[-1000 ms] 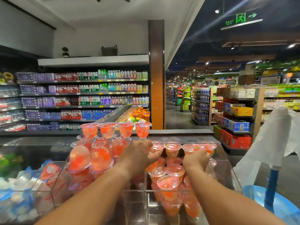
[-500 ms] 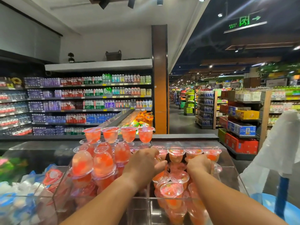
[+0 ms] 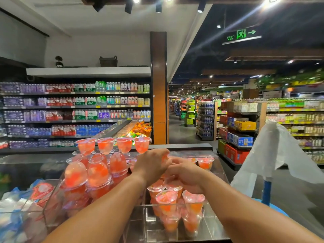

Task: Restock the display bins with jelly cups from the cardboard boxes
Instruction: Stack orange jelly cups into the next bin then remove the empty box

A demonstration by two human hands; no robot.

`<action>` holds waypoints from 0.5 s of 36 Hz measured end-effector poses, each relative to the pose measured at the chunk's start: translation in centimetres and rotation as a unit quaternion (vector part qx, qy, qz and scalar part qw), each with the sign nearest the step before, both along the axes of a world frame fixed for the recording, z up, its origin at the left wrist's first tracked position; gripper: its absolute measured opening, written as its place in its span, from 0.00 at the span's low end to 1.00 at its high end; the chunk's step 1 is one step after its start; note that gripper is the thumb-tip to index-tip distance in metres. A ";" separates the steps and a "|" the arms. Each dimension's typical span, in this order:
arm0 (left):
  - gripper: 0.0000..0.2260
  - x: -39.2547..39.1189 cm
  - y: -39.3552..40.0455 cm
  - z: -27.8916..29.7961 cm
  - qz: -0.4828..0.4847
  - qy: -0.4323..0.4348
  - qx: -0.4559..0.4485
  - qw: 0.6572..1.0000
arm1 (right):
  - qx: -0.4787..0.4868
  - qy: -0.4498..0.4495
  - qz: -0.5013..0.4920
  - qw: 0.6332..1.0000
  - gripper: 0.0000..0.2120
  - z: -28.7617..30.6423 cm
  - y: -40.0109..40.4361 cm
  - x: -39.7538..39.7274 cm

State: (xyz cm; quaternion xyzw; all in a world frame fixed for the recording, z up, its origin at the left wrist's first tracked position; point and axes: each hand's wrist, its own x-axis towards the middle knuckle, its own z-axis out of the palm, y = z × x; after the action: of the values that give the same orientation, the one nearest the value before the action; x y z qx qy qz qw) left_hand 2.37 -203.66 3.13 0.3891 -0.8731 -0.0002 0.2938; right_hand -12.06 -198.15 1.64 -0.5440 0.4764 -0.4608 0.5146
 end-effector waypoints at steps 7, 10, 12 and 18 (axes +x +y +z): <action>0.12 0.5 0.7 0.4 -0.082 0.133 0.112 0.981 | -0.001 0.070 -0.053 0.996 0.17 -0.5 -1.1 0.0; 0.14 1.3 0.9 0.2 -0.071 0.206 0.103 0.970 | 0.020 0.109 -0.123 0.986 0.33 -1.0 -2.2 0.8; 0.13 2.4 1.0 -0.3 -0.052 0.231 0.091 0.967 | 0.022 0.136 -0.169 0.976 0.39 -1.3 -2.8 1.5; 0.14 6.9 1.0 -4.6 -0.005 0.158 0.075 0.985 | 0.032 0.197 -0.235 0.951 0.43 -3.5 -5.0 3.7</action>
State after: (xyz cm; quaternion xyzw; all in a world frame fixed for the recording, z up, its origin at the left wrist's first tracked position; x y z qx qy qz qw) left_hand 9.26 -202.64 -1.46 0.4006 -0.8152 -0.1283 0.3981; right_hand -8.31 -203.19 -1.88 -0.4801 0.6970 -0.4370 0.3046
